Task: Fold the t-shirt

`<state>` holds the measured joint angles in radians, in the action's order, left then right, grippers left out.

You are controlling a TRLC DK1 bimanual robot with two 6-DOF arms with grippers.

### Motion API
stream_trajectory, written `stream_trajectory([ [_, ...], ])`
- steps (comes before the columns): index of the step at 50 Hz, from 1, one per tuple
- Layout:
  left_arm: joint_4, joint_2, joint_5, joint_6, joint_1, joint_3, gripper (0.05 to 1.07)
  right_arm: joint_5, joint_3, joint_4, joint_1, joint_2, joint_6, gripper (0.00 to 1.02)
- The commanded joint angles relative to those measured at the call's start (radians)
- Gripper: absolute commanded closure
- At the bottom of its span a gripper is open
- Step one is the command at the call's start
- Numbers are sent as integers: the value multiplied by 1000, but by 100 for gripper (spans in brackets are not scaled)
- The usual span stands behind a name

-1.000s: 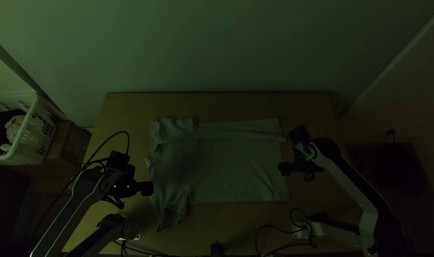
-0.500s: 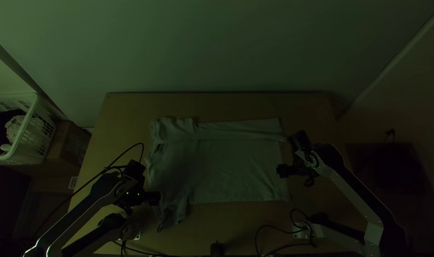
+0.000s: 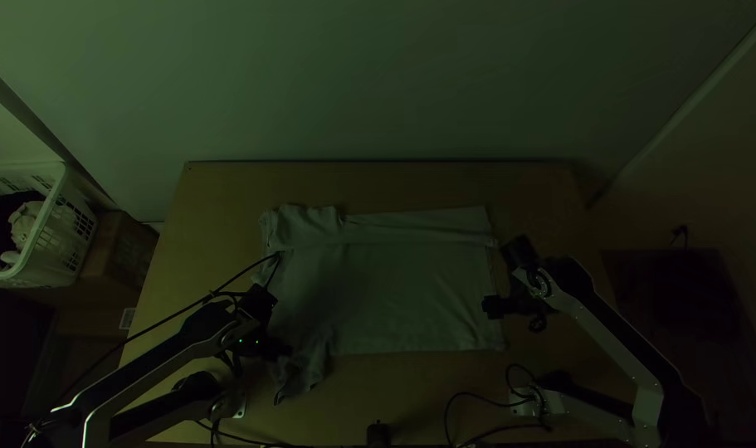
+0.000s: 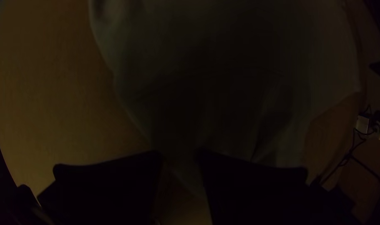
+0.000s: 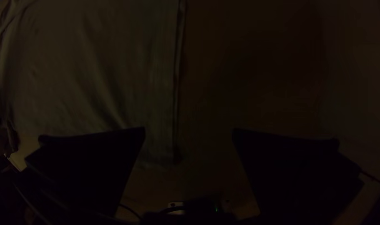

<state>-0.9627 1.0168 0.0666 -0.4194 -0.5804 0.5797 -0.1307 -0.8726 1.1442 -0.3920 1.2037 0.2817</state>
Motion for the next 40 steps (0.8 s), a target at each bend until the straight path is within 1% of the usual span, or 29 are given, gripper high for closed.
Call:
stream_trajectory([
  [1,19,22,-14,-19,-7,-1,105,34,50,8,5,31,31,7],
  [9,28,23,-16,-13,11,16,105,68,81,14,-5,50,37,7],
  [12,32,17,-16,-12,31,23,105,82,89,15,-7,60,37,12],
  [14,33,16,-16,-7,48,31,105,88,95,17,-8,69,37,13],
  [26,15,-3,-16,88,188,85,105,120,142,31,-36,129,33,13],
  [34,4,-1,-16,130,240,100,105,149,164,32,-54,181,33,13],
  [40,4,-1,-14,145,260,105,105,171,181,-3,-57,206,30,24],
])
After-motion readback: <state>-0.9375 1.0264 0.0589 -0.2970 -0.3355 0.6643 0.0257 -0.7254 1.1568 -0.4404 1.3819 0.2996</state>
